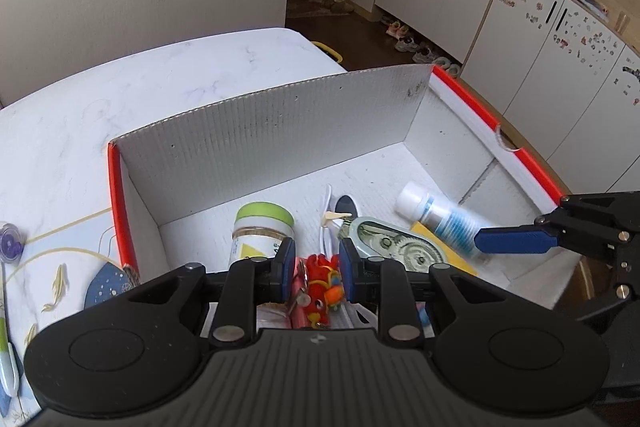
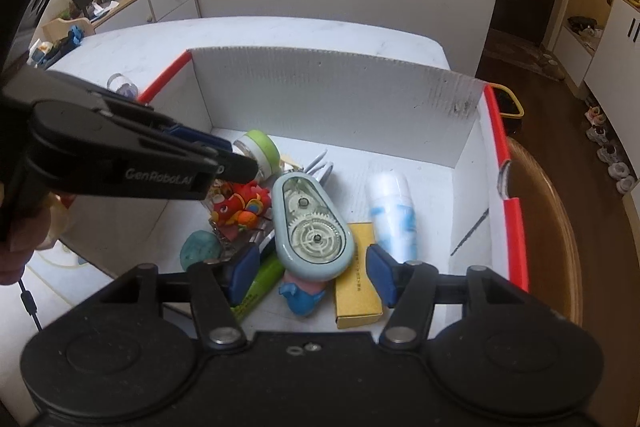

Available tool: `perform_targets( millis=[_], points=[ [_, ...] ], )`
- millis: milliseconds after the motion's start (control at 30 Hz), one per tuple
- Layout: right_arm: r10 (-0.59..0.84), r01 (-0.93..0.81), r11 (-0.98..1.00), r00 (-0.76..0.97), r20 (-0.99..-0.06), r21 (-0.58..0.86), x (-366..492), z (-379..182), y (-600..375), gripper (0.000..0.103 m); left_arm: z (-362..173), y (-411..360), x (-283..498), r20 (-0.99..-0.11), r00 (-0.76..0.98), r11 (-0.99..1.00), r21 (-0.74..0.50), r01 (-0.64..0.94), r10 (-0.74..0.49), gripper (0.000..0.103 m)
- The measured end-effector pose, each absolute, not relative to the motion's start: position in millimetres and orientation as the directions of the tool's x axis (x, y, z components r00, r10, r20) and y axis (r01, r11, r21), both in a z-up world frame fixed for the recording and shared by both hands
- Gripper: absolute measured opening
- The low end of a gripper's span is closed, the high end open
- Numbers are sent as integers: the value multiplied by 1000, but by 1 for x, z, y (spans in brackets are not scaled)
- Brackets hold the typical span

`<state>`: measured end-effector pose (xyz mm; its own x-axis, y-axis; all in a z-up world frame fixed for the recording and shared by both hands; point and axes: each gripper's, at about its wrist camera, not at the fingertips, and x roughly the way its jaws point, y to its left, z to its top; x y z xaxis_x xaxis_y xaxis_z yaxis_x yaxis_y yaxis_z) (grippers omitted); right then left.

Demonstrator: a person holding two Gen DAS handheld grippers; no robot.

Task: Organize rigid objects
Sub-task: 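Lower keychain and tape roller into the box and open both grippers, then withdraw both tools from the box back over the glue stick and pill bottle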

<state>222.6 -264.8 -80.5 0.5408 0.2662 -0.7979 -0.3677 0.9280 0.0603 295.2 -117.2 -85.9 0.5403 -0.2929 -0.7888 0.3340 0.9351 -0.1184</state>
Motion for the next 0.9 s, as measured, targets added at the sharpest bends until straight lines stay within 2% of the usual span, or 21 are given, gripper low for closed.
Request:
perform_targets(
  millis=[433, 900],
  points=[
    [300, -342, 934, 587, -751, 106, 213, -50, -273, 59, -53, -105, 264, -735, 593, 931, -149, 333, -330, 23],
    [340, -330, 932, 641, -689, 152, 195, -24, -265, 70, -30, -72, 230, -690, 650, 943, -159, 292, -318, 24]
  ],
)
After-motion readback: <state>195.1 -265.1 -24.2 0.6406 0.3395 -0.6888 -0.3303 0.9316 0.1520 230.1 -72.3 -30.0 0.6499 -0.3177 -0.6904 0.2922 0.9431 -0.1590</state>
